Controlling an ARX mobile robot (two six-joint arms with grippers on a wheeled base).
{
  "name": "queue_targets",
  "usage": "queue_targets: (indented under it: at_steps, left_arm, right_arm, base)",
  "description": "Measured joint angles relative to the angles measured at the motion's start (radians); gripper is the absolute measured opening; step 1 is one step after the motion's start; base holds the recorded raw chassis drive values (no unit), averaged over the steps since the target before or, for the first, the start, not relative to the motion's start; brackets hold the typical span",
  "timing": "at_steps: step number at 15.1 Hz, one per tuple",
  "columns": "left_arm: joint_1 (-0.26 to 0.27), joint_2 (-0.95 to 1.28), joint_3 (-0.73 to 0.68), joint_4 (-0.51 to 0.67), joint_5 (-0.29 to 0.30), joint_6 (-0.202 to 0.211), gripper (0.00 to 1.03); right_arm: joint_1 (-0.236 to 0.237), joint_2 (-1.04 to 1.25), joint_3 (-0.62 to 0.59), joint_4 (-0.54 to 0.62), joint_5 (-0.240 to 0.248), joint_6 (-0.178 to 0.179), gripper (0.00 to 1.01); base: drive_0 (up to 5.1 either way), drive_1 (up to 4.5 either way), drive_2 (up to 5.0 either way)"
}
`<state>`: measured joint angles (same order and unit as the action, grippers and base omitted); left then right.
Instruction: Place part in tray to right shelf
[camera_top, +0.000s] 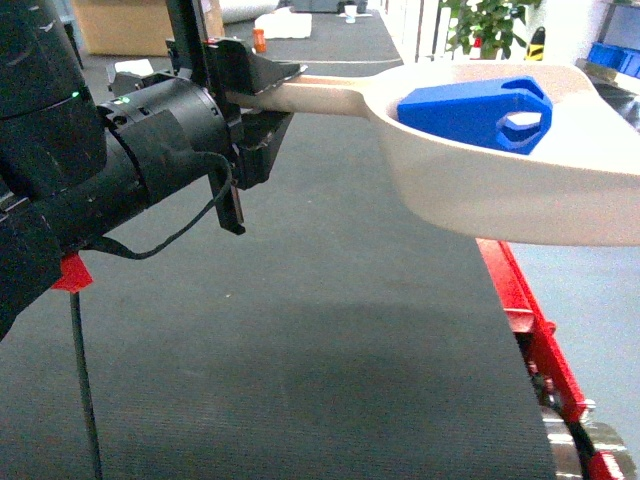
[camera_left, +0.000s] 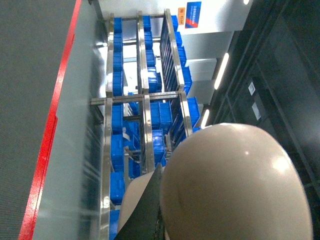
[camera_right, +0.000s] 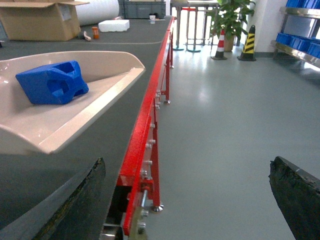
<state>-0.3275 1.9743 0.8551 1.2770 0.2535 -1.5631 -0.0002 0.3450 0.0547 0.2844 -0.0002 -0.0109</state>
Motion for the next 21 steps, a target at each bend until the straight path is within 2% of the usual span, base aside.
queue_targets:
  at_steps: [21]
  left_arm:
    - [-0.003, 0.000, 0.001, 0.006, 0.001, 0.000, 0.17]
  right_arm:
    - [0.000, 0.000, 0.000, 0.000, 0.000, 0.000, 0.98]
  base:
    - [5.0, -2.38, -2.4]
